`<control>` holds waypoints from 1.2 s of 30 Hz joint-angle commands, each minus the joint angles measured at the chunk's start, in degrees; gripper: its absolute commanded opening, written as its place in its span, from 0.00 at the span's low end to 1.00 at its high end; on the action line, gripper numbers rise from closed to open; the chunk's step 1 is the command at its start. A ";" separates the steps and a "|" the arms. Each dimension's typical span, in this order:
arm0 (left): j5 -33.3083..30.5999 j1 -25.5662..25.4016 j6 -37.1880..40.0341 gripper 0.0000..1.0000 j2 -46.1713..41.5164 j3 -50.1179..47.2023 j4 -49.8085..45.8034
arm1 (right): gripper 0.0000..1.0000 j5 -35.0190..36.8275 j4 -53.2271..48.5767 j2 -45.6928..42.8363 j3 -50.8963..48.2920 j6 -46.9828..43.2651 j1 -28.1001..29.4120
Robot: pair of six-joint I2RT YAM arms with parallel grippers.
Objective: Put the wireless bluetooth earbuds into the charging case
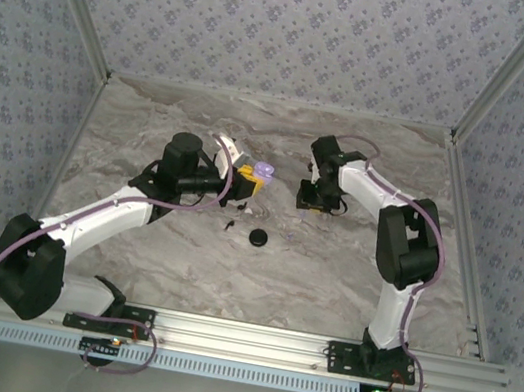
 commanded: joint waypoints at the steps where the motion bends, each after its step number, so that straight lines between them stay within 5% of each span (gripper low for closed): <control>1: 0.26 -0.22 1.12 0.21 -1.24 0.57 0.53 | 0.35 2.31 -2.19 1.64 2.55 5.12 0.79; 15: 0.21 -0.27 1.33 0.21 -1.33 0.46 0.59 | 0.40 4.65 -4.50 6.14 5.95 6.66 2.43; 36: 0.34 -0.21 1.31 0.21 -1.42 0.37 0.58 | 0.34 6.02 -5.34 10.21 8.14 7.45 3.44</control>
